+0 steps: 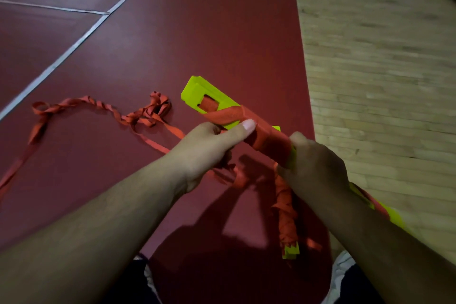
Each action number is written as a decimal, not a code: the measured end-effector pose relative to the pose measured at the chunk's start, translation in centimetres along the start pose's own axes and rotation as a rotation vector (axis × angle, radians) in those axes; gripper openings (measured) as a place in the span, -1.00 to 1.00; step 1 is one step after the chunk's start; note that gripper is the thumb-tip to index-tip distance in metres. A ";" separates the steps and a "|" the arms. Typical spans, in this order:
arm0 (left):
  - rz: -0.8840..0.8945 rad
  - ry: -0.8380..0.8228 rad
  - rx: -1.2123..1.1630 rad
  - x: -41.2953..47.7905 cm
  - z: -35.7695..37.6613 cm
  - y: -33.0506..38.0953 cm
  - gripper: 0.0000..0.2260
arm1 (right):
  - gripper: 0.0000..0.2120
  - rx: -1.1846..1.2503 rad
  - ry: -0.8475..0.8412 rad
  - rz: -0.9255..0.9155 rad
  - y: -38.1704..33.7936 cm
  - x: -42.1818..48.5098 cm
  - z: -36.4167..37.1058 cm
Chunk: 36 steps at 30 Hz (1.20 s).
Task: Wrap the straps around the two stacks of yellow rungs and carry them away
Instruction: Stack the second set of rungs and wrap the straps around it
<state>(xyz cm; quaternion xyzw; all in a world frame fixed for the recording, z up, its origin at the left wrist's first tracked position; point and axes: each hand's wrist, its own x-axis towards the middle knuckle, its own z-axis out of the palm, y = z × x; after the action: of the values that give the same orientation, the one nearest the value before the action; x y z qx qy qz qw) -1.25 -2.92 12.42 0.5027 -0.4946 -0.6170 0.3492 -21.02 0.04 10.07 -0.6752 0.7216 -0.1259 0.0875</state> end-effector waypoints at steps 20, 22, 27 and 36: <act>0.144 -0.006 0.053 -0.6 -0.9 0.1 -0.53 | -0.55 0.905 -0.924 -0.048 2.2 0.8 -0.5; 0.181 -0.061 0.073 -0.5 -1.3 0.3 -0.44 | -0.61 0.918 -0.922 -0.026 1.8 0.5 -0.4; 0.303 -0.149 0.206 -0.4 -2.2 0.4 -0.53 | -0.80 0.628 -0.605 -0.095 1.0 0.3 0.1; 0.297 -0.072 0.355 0.5 -2.6 -0.5 -0.60 | -0.55 0.277 -0.208 -0.109 1.0 0.5 -0.3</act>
<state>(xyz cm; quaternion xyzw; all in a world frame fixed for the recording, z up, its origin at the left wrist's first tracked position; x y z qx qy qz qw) 1.16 -3.94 11.74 0.4556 -0.6761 -0.4795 0.3246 -22.13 -0.36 10.07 -0.7041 0.6468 -0.1580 0.2468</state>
